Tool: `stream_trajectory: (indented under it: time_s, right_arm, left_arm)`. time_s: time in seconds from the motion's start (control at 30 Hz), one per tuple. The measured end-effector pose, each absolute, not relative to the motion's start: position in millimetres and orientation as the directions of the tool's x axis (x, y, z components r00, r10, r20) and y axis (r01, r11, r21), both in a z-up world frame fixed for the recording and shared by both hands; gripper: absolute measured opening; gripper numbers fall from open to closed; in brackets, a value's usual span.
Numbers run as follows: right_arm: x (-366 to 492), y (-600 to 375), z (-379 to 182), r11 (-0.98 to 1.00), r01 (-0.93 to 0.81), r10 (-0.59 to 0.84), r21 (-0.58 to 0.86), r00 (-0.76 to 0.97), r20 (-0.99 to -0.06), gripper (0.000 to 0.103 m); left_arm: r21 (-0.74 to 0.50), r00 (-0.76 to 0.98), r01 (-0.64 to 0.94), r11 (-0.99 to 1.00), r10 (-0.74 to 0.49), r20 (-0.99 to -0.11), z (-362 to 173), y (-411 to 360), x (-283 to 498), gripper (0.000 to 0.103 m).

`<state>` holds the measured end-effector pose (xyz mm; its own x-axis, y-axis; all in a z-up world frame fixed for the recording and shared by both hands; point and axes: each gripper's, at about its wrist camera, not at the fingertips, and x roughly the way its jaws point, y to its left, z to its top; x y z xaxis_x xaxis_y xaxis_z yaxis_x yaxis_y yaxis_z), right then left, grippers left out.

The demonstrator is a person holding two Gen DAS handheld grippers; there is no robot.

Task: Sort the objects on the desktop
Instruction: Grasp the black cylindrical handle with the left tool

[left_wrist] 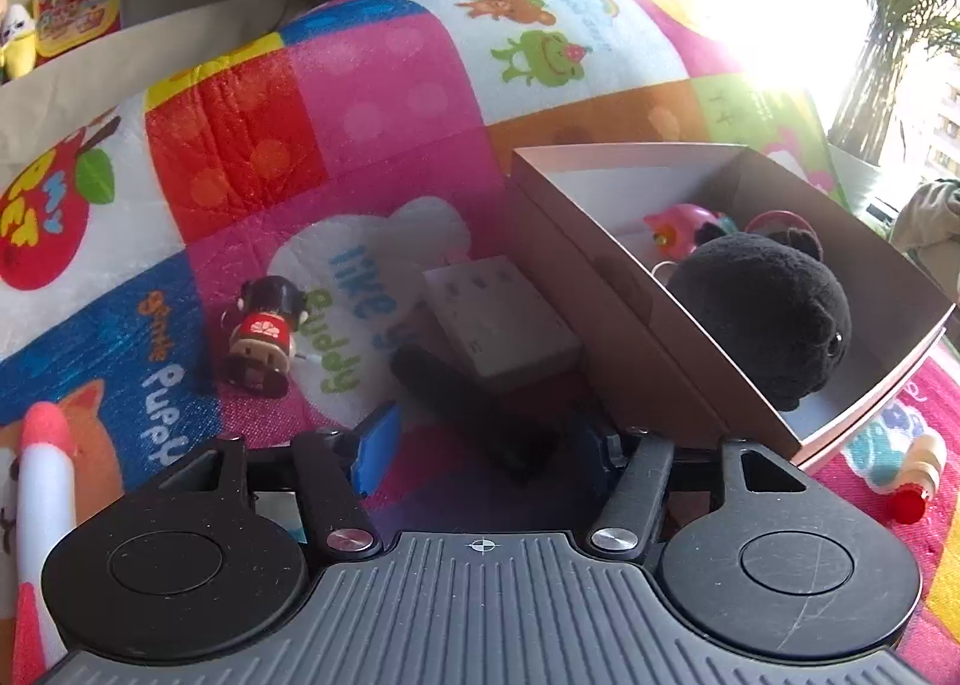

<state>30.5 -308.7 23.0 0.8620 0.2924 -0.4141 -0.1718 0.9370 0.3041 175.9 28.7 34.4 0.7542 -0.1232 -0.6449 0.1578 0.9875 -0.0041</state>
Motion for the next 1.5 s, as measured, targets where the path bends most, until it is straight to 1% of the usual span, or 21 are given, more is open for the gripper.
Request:
stream_trajectory:
  time_s: [0.03,0.07,0.13,0.17,0.27,0.4,0.5,0.7,0.77,0.83,0.9,0.93,0.97,1.0,1.07,1.17,1.23,1.27,1.33,1.43,1.5]
  right_arm:
    - [30,-308,23,0.937,-0.171,0.291,0.303,0.862,-0.414,0.087]
    - [30,-308,23,0.938,-0.171,0.291,0.303,0.863,-0.413,0.087]
    - [31,-308,23,0.937,-0.171,0.292,0.304,0.862,-0.414,0.087]
    - [31,-309,23,0.937,-0.171,0.292,0.305,0.862,-0.414,0.087]
    - [30,-308,23,0.937,-0.170,0.291,0.305,0.863,-0.414,0.087]
    - [30,-309,23,0.937,-0.169,0.290,0.305,0.863,-0.413,0.087]
    - [31,-308,23,0.938,-0.170,0.291,0.303,0.862,-0.416,0.087]
    - [32,-305,23,0.944,-0.169,0.283,0.284,0.857,-0.431,0.089]
    - [33,-303,23,0.947,-0.167,0.277,0.274,0.856,-0.437,0.090]
    - [33,-302,23,0.950,-0.164,0.271,0.266,0.854,-0.443,0.090]
    - [33,-300,23,0.953,-0.158,0.265,0.260,0.852,-0.451,0.091]
    - [33,-299,23,0.955,-0.154,0.259,0.255,0.850,-0.459,0.092]
    - [34,-298,23,0.958,-0.147,0.251,0.246,0.845,-0.472,0.093]
    - [34,-296,23,0.961,-0.144,0.246,0.237,0.838,-0.487,0.094]
    - [32,-291,21,0.959,-0.167,0.265,0.229,0.816,-0.514,0.095]
    - [27,-282,17,0.951,-0.213,0.305,0.224,0.772,-0.558,0.099]
    - [25,-276,15,0.942,-0.239,0.334,0.236,0.740,-0.584,0.101]
    - [24,-274,14,0.940,-0.245,0.339,0.237,0.734,-0.589,0.103]
    - [23,-269,14,0.945,-0.247,0.327,0.214,0.735,-0.595,0.103]
    - [23,-265,13,0.949,-0.247,0.315,0.195,0.735,-0.601,0.103]
    - [22,-265,13,0.950,-0.246,0.312,0.192,0.735,-0.602,0.103]
  left_arm:
    - [0.004,0.752,0.163,0.987,-0.122,-0.647,34,29,176,0.058]
    - [0.008,0.751,0.167,0.986,-0.123,-0.649,34,31,175,0.048]
    - [0.043,0.750,0.162,0.986,-0.095,-0.655,33,33,170,0.033]
    - [0.057,0.751,0.160,0.985,-0.083,-0.655,33,34,167,0.031]
    - [0.065,0.751,0.151,0.986,-0.072,-0.656,34,37,154,0.029]
    - [0.067,0.750,0.200,0.978,-0.109,-0.653,37,30,116,0.028]
    - [0.005,0.720,0.272,0.962,-0.200,-0.665,39,20,80,0.028]
    - [-0.081,0.658,0.402,0.912,-0.349,-0.667,37,-9,15,0.029]
    - [-0.097,0.642,0.421,0.902,-0.372,-0.670,31,-17,3,0.030]
    - [-0.080,0.658,0.421,0.903,-0.365,-0.659,28,-20,-4,0.033]
    - [-0.082,0.665,0.409,0.909,-0.358,-0.655,28,-19,-5,0.033]
    - [-0.080,0.669,0.396,0.915,-0.347,-0.657,29,-18,-5,0.035]
    - [-0.064,0.678,0.382,0.922,-0.326,-0.659,30,-16,-4,0.039]
    - [-0.039,0.690,0.367,0.929,-0.300,-0.659,31,-13,-3,0.040]
    - [0.006,0.715,0.321,0.947,-0.238,-0.658,32,-4,1,0.050]
    - [0.035,0.739,0.241,0.970,-0.160,-0.654,33,15,8,0.057]
    - [0.053,0.752,0.184,0.982,-0.106,-0.651,34,26,14,0.058]
    - [0.045,0.752,0.170,0.984,-0.100,-0.651,34,30,15,0.058]
    - [-0.015,0.742,0.176,0.984,-0.143,-0.655,35,36,18,0.060]
    - [-0.064,0.727,0.188,0.980,-0.183,-0.661,33,32,24,0.070]
    - [-0.071,0.723,0.179,0.981,-0.181,-0.667,30,25,29,0.073]
